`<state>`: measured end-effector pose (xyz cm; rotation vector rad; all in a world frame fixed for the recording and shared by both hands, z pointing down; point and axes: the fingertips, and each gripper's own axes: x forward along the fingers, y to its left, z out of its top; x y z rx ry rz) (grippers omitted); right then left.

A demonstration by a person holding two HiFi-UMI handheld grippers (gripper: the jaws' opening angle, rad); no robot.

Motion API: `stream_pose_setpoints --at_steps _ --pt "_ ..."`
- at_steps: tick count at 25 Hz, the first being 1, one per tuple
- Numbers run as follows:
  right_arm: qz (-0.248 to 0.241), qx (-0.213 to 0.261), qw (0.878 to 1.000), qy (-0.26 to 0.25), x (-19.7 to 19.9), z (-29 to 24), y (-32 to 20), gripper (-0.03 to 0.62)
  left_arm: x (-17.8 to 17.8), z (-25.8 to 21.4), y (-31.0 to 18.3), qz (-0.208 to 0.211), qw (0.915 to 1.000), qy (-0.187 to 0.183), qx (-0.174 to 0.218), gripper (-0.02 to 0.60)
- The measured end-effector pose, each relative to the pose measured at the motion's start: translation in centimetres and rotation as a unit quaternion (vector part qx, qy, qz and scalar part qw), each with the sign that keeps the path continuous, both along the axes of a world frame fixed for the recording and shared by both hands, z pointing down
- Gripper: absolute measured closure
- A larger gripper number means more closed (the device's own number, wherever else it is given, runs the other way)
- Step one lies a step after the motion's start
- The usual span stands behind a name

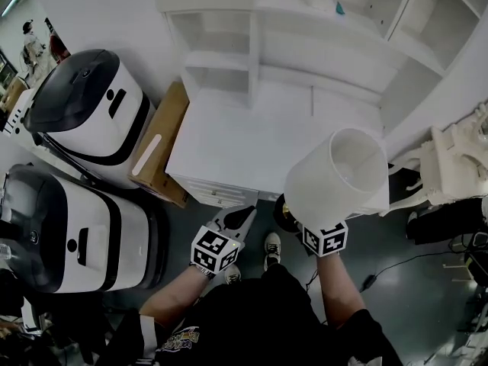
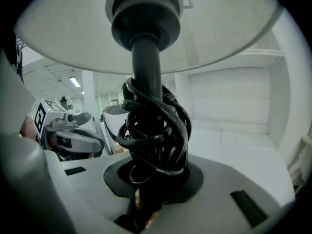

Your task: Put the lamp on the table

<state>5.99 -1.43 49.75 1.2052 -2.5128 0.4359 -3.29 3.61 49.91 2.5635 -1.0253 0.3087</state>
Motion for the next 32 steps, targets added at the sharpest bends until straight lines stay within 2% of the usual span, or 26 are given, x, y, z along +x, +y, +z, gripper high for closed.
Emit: stream_pose_setpoints --at_steps 21,32 --pt "-0.048 -0.014 0.999 0.006 4.7 2.4 -10.6 0.505 5.7 1.8 -9.0 -0.043 0.9989 -0.004 -0.019 0.575" --pt "-0.084 -0.014 0.996 0.001 5.3 3.0 -15.8 0.505 6.6 2.0 -13.3 -0.086 0.9960 -0.009 -0.022 0.575"
